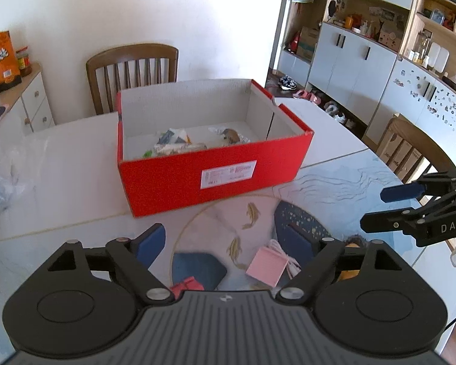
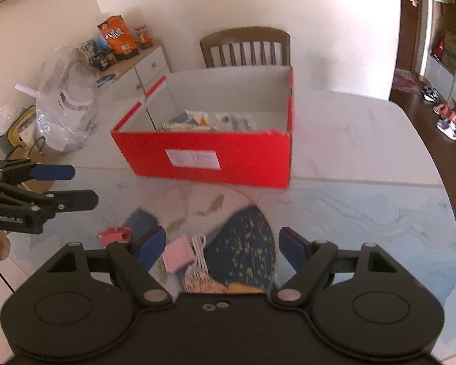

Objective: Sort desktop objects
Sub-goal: 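Withdraw both grippers from the red box back toward the table items, then grasp the pink binder clip with the left gripper while the right gripper grasps the yellow plush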

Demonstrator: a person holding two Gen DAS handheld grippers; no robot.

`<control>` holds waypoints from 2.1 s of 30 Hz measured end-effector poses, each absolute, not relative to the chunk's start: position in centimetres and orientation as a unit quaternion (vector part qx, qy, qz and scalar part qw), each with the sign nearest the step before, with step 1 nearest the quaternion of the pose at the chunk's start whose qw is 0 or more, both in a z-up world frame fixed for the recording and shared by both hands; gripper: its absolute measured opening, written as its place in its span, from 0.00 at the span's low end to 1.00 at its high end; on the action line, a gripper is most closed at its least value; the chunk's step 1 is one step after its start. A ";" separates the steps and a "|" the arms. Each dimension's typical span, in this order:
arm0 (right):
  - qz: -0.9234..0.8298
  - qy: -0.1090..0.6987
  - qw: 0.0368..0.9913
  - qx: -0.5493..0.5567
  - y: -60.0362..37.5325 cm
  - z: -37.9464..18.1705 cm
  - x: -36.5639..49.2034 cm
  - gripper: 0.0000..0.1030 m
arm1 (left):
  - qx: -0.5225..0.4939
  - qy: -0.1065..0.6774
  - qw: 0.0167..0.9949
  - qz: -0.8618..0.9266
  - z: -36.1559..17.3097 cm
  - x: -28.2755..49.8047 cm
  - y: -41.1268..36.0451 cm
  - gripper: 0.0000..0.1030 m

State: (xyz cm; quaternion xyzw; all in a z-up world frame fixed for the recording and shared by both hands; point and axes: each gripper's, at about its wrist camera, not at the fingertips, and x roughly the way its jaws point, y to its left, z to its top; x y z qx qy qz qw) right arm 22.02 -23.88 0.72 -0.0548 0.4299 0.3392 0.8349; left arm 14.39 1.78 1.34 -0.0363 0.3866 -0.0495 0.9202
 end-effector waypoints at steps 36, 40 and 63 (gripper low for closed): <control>0.277 0.510 0.813 -0.045 -25.2 -7.6 19.0 0.62 | -0.114 0.442 0.887 0.062 -9.2 14.6 4.5 0.96; 0.274 0.510 0.815 -0.042 -25.3 -7.7 19.2 0.61 | -0.105 0.441 0.888 0.080 -9.6 14.6 4.5 0.95; 0.263 0.514 0.816 -0.030 -25.4 -8.2 19.4 0.48 | -0.086 0.452 0.885 0.070 -9.5 14.5 3.6 0.51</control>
